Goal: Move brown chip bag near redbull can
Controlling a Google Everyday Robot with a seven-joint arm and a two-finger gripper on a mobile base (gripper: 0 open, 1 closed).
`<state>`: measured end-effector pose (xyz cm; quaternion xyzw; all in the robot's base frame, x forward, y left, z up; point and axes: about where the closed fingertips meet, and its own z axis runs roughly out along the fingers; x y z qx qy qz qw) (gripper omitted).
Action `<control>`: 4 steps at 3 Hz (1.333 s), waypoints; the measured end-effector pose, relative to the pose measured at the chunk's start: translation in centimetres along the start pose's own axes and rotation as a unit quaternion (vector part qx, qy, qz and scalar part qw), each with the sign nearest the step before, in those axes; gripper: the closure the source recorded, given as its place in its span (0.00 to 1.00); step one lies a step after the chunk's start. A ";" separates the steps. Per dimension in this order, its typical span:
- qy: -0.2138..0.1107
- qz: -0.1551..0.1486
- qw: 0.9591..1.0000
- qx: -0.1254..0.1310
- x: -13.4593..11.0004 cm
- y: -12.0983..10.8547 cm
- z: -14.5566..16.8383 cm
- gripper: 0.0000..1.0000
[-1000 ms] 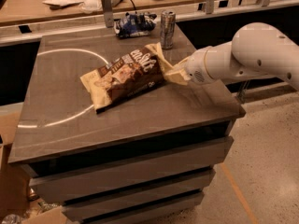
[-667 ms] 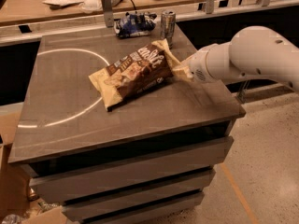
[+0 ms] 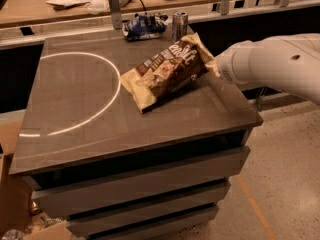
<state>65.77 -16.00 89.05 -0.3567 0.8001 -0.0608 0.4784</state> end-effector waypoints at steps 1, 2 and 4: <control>0.016 0.010 0.999 0.043 1.3 -3.0 -0.7 1.00; 0.028 0.016 0.997 0.073 2.0 -5.2 -0.7 1.00; 0.035 0.028 0.993 0.107 2.5 -7.8 0.9 1.00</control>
Offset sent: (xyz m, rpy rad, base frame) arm 0.0251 -0.0665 0.0086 -0.0714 -0.0603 -0.2297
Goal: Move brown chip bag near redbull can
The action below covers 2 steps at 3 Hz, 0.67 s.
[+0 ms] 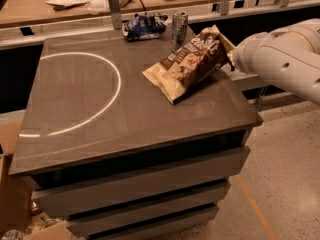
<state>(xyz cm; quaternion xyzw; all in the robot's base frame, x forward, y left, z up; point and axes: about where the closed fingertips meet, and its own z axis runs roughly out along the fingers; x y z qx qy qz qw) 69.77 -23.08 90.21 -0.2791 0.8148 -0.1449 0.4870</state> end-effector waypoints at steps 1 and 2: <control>0.001 0.005 1.000 0.016 -0.2 -1.2 1.4 1.00; -0.003 0.007 1.000 0.028 -0.8 -2.1 2.7 1.00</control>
Offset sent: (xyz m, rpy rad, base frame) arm 0.0538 -0.0132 -0.0011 -0.0124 -0.0568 -0.0674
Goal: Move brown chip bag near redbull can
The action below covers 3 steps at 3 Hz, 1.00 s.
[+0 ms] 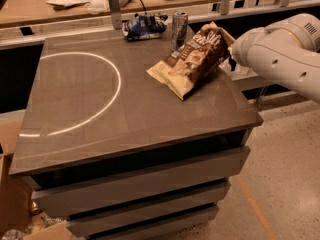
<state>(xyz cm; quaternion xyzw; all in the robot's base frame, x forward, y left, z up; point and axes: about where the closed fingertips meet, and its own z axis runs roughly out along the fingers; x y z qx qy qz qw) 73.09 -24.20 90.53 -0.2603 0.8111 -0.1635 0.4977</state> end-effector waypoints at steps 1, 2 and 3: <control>-0.004 -0.001 1.000 0.008 -0.6 -0.5 1.2 1.00; -0.003 -0.002 1.000 0.018 -1.0 -1.1 2.2 1.00; -0.009 -0.007 0.999 0.036 -2.2 -2.2 4.1 1.00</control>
Offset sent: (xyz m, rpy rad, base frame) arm 0.0407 -0.0030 -0.0044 -0.0302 -0.0338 -0.0426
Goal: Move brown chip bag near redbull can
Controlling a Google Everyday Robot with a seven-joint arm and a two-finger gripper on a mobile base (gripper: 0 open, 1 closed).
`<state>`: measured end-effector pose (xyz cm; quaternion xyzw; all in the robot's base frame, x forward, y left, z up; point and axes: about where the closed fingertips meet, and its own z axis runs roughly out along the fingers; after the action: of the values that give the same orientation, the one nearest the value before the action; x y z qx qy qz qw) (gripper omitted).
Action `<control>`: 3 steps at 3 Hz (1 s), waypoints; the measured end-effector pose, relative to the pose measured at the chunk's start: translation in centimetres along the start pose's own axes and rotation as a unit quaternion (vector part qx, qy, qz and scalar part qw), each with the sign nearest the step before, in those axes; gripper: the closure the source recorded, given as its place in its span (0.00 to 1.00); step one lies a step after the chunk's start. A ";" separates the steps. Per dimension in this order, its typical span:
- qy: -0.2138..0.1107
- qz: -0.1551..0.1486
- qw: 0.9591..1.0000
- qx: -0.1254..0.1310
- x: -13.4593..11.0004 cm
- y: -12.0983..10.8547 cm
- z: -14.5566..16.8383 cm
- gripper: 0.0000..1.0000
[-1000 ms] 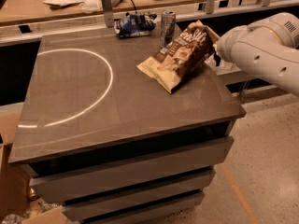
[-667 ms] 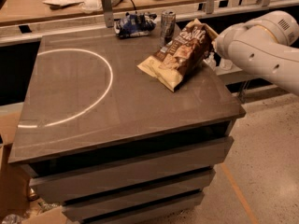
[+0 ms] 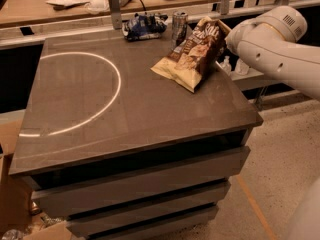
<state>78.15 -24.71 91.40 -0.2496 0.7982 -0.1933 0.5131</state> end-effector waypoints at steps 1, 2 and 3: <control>-0.002 -0.001 1.000 -0.001 -0.3 0.3 0.8 1.00; 0.001 0.006 1.000 -0.003 -0.3 0.6 1.2 0.84; 0.002 0.007 1.000 -0.009 -0.2 1.0 1.2 0.61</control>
Offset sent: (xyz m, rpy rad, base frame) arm 0.0169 0.0053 -0.0131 0.0334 0.0210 -0.0099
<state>79.14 -23.82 90.46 -0.2482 0.8028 -0.1825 0.5104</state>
